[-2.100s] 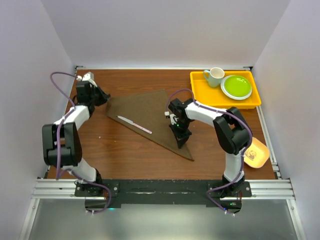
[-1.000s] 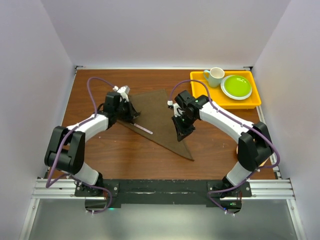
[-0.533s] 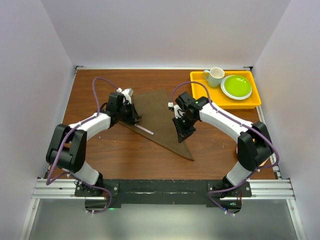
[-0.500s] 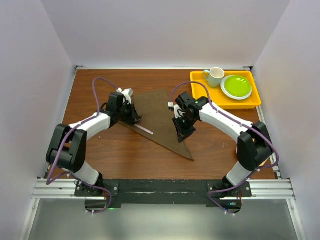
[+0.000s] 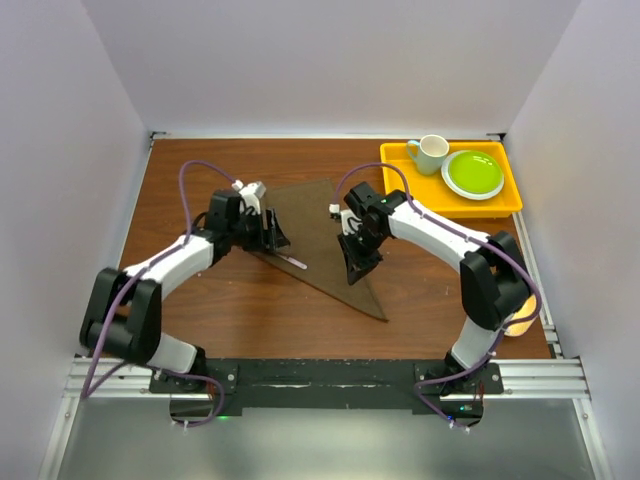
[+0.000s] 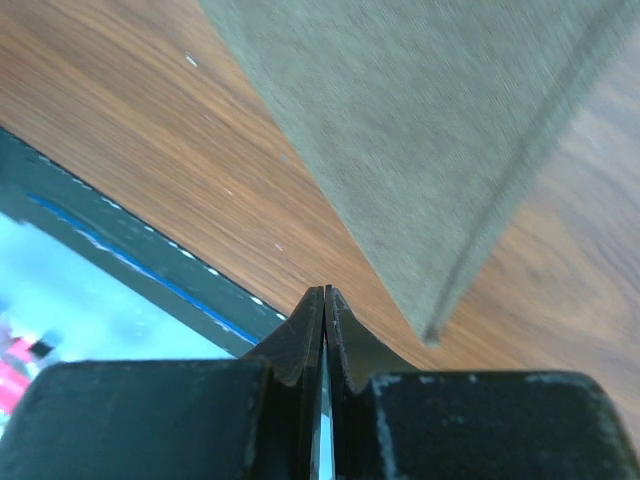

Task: Fold the napkin, place the utensils inside, and roll it up
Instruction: Fold the napkin

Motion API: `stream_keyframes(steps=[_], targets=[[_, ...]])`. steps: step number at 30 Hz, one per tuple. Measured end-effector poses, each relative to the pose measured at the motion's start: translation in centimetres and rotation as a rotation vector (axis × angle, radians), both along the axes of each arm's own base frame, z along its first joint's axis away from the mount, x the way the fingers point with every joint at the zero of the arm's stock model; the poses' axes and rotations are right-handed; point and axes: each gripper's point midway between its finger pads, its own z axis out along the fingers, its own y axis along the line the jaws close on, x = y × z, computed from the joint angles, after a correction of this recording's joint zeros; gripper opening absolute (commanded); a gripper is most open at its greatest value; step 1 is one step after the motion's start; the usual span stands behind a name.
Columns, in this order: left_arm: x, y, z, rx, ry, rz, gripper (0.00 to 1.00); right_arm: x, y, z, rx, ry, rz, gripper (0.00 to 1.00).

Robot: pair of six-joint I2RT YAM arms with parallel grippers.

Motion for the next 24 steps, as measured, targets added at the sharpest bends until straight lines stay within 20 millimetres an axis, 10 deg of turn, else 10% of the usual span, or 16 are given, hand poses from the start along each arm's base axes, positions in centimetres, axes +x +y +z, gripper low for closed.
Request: stream_keyframes(steps=[4,7,17,24], targets=[[1.0,0.9,5.8,-0.071,-0.15,0.044,0.41,0.9,1.9,0.3,0.059,0.021,-0.016,0.07],[2.6,2.5,7.4,-0.095,-0.185,0.105,0.31,1.5,3.1,1.1,0.111,0.029,-0.028,0.27],[5.5,5.0,0.8,-0.091,0.049,0.202,0.26,6.9,11.2,-1.2,0.313,0.153,-0.09,0.48],[5.6,4.9,1.0,-0.103,0.078,0.193,0.26,9.5,14.2,-2.6,0.384,0.184,-0.114,0.52]])
